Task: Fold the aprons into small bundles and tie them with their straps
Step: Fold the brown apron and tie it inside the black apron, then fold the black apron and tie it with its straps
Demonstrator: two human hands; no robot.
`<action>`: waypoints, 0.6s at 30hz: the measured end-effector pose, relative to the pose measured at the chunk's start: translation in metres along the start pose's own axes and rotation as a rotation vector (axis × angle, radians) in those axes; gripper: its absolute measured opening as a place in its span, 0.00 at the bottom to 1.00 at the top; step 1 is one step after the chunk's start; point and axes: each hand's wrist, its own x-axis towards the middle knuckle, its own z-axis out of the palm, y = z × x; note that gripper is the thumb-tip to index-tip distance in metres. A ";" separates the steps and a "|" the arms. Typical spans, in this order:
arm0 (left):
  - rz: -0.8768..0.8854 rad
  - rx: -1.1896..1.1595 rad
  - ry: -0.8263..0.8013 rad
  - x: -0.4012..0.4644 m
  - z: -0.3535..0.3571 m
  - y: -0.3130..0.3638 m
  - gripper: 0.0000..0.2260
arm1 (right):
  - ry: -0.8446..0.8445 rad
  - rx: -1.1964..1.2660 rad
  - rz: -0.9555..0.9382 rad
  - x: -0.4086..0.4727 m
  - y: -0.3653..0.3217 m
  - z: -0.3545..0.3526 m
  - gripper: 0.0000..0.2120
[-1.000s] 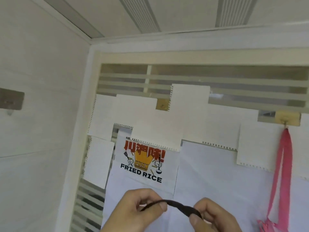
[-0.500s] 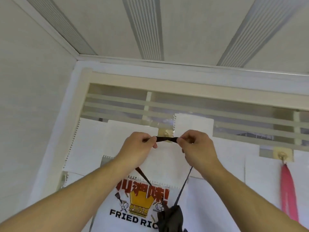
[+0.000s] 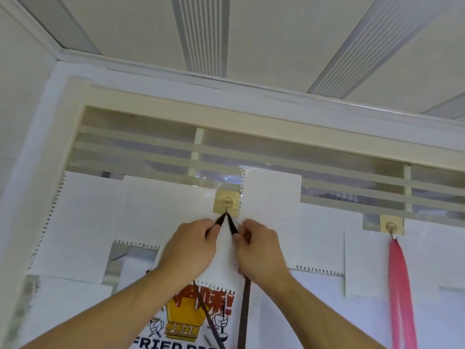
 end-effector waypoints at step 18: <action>-0.158 0.024 -0.262 -0.134 0.041 -0.024 0.16 | -0.210 -0.267 -0.074 -0.154 0.038 0.003 0.15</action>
